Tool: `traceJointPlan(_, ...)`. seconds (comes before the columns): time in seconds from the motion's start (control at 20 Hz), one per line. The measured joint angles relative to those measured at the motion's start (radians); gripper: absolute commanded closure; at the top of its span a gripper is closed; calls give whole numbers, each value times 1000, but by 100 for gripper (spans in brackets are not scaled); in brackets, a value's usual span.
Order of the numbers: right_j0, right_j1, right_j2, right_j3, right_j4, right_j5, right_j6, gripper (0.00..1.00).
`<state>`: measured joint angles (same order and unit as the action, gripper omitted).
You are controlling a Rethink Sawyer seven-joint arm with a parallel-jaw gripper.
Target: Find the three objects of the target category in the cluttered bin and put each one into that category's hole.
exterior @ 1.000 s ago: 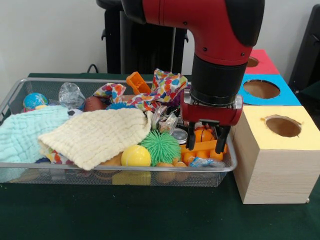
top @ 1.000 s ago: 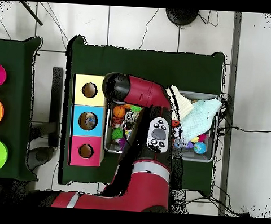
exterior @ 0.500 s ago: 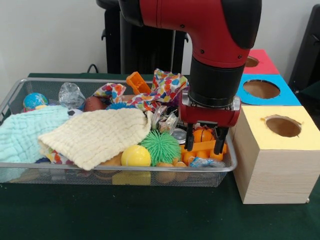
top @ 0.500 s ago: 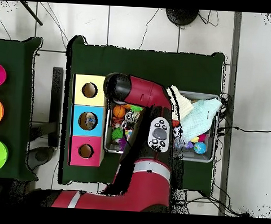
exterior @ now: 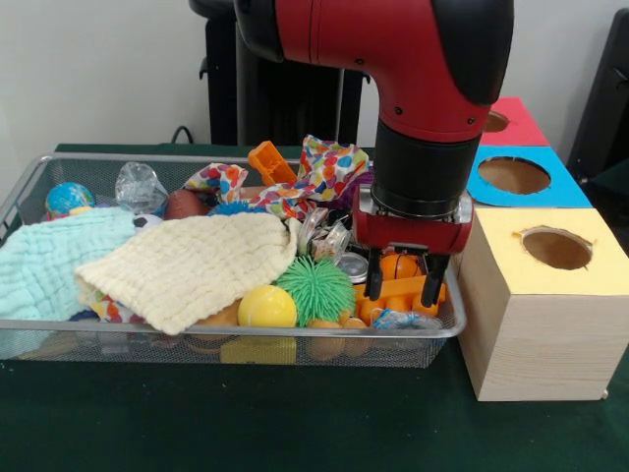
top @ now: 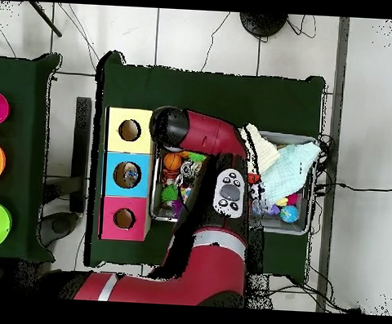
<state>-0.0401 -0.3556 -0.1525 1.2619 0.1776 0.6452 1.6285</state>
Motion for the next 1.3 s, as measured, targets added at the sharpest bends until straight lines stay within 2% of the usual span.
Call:
traceJointPlan(0.55, -13, 53, 23, -26, 0, 1, 0, 0)
traceJointPlan(1.3, -16, 57, 27, -29, 0, 1, 0, 0)
